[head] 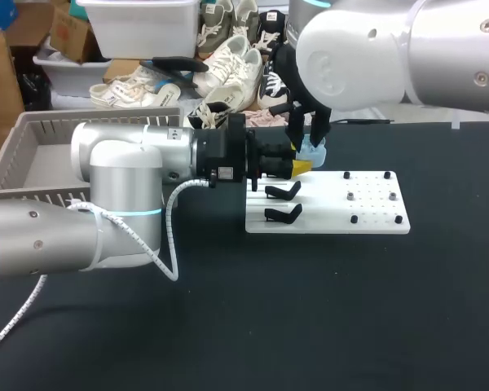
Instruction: Pick up each earbud case from the left stands, insert the matching earbuds, close the lid, and place the case in the box.
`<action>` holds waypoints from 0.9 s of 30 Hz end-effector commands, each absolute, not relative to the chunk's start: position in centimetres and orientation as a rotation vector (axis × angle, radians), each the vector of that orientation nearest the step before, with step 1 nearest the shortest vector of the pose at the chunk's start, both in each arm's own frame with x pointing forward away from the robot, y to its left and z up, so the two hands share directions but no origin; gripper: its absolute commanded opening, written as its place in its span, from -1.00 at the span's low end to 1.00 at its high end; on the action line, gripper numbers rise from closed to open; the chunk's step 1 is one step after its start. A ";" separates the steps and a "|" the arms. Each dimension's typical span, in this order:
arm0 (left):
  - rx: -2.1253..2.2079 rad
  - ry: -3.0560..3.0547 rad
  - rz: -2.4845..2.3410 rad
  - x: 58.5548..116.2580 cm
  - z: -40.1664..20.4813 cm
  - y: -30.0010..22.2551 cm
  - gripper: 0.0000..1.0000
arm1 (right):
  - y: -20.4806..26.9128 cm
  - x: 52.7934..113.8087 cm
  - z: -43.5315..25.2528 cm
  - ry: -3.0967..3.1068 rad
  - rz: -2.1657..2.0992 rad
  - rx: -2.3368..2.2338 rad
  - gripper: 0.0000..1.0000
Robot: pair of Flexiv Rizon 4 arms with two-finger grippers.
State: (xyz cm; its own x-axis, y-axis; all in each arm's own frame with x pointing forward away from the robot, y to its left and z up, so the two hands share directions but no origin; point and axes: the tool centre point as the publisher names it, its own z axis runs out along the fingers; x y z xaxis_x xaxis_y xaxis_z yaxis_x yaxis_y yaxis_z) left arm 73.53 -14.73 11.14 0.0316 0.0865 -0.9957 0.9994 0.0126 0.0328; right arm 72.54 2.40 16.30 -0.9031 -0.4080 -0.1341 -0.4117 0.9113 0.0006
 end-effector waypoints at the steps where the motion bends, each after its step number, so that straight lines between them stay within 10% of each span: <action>1: 1.277 1.253 -1.134 73.6 11.1 -14.7 -1.00 | 1.3 71.6 17.5 2.898 0.069 -0.625 -0.39; 27: 1.277 1.253 -1.134 73.6 11.1 -14.7 -1.00 | -2.7 79.8 16.8 2.930 0.171 -0.445 -0.35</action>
